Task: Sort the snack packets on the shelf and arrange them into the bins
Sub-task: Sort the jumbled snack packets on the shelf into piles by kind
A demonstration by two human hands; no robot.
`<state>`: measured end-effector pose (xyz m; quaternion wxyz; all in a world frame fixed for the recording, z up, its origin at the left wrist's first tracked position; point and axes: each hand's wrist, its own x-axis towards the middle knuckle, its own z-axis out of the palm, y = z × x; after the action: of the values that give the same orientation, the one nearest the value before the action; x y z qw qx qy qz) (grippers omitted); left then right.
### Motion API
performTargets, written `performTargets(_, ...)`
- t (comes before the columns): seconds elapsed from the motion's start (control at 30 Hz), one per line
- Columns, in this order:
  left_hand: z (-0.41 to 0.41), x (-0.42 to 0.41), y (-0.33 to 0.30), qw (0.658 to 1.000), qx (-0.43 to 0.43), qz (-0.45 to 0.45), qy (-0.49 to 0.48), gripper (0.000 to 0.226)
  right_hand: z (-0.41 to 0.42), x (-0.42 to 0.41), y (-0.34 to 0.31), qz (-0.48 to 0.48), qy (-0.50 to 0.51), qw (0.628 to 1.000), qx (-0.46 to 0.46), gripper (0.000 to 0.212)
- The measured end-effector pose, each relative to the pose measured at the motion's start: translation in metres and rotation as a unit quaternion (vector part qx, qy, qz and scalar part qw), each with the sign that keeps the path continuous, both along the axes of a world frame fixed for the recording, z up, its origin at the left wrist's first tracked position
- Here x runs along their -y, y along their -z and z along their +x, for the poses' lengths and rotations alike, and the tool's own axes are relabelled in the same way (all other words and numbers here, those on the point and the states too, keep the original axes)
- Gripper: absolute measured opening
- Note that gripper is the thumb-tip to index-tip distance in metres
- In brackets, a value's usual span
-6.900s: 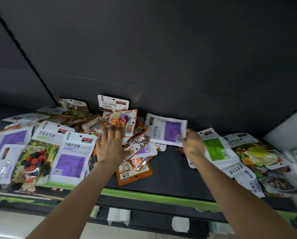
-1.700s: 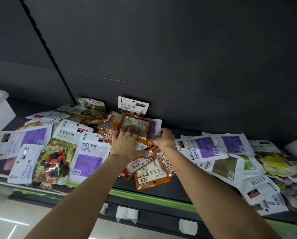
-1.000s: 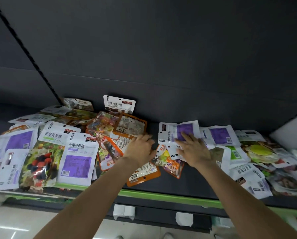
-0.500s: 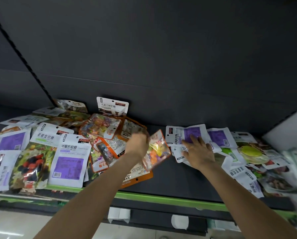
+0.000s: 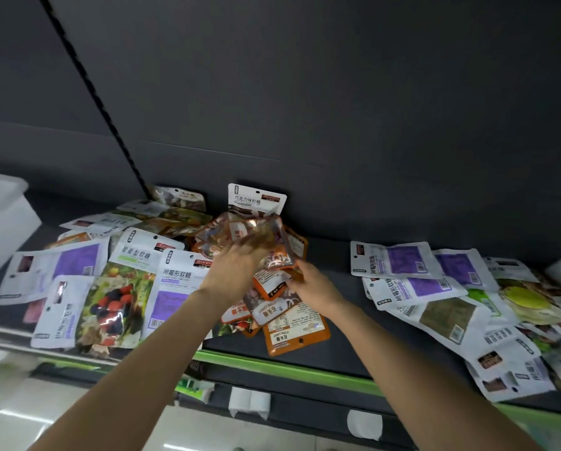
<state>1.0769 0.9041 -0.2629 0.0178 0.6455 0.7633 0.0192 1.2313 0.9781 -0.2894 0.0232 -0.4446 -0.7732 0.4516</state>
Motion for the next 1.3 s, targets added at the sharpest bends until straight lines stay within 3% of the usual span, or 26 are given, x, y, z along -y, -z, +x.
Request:
performTargets(0.07,-0.006,0.003,-0.002,0.998,0.047,-0.046,0.016,0.045,0.002,-0.002,-0.001,-0.034,0.037,0.997,-0.053,0.048)
performTargets(0.13,-0.013,0.006,0.002,0.996,0.056,-0.066,0.018,0.059,0.007,-0.004,-0.002,-0.05,0.064,0.994,-0.075,0.056)
performTargets(0.27,-0.018,0.006,0.009,0.994,0.046,-0.093,0.013,0.084,0.014,-0.004,0.005,0.009,0.085,0.993,0.081,0.064)
performTargets(0.33,-0.018,0.007,0.011,0.995,0.049,-0.09,0.003,0.087,0.013,-0.001,0.01,-0.002,0.107,0.989,0.098,0.063)
performTargets(0.5,-0.021,0.008,0.019,0.995,0.06,-0.083,-0.003,0.089,0.01,0.006,0.013,-0.022,0.14,0.985,0.098,0.049)
performTargets(0.63,-0.023,0.004,0.017,0.994,0.075,-0.082,0.0,0.09,0.017,0.003,0.014,0.004,0.196,0.979,0.048,0.007)
performTargets(0.73,-0.02,0.006,0.019,0.993,0.082,-0.08,0.004,0.089,0.029,-0.003,0.014,0.057,0.251,0.966,0.034,0.015)
performTargets(0.83,-0.022,0.008,0.019,0.993,0.089,-0.075,0.014,0.087,0.031,-0.01,0.011,0.12,0.241,0.962,0.034,0.01)
performTargets(1.0,-0.029,0.005,0.013,0.991,0.083,-0.097,0.034,0.087,-0.021,-0.025,-0.022,0.163,0.132,0.977,-0.031,0.059)
performTargets(1.1,-0.03,0.002,0.012,0.991,0.087,-0.097,0.03,0.088,-0.058,-0.038,-0.035,0.221,0.079,0.97,-0.058,0.068)
performTargets(1.17,-0.033,0.001,0.011,0.991,0.09,-0.097,0.028,0.087,-0.075,-0.045,-0.034,0.252,0.063,0.964,-0.063,0.057)
performTargets(1.3,-0.038,-0.003,0.008,0.992,0.092,-0.09,0.01,0.089,-0.089,-0.052,-0.032,0.291,0.066,0.954,-0.004,0.017)
